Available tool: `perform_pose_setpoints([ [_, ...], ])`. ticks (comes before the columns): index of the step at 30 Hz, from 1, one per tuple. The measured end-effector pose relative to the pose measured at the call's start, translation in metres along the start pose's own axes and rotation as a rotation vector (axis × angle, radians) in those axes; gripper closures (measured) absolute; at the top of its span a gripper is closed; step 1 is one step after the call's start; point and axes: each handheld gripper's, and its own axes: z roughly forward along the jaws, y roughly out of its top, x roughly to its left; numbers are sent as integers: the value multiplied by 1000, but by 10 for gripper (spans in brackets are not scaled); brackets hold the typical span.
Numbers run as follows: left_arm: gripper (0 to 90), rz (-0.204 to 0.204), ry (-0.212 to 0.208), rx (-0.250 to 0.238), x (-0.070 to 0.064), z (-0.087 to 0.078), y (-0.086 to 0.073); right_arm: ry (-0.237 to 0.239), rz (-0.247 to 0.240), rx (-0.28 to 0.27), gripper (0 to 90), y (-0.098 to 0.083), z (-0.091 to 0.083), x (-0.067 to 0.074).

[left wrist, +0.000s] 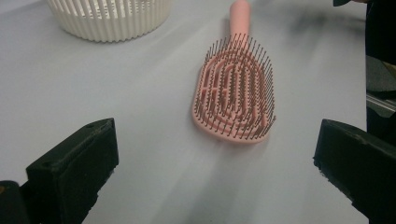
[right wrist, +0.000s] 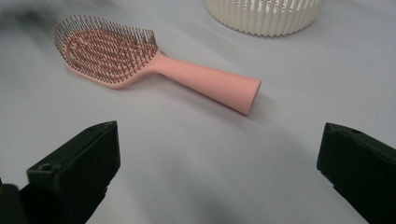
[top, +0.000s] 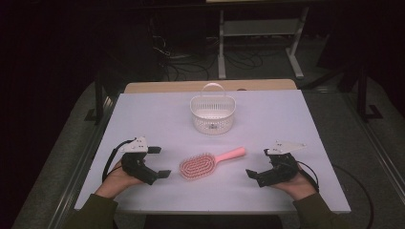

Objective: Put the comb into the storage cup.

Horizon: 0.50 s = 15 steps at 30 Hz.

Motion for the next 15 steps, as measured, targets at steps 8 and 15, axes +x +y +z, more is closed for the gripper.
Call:
perform_pose_setpoints([
  [8, 0, -3, 4, -6, 0, 0, 1, 6, 0, -1, 0, -1, -1, 0],
  [15, 0, 0, 7, -5, -1, -2, 0, 11, -7, -1, 0, 3, -2, -1],
])
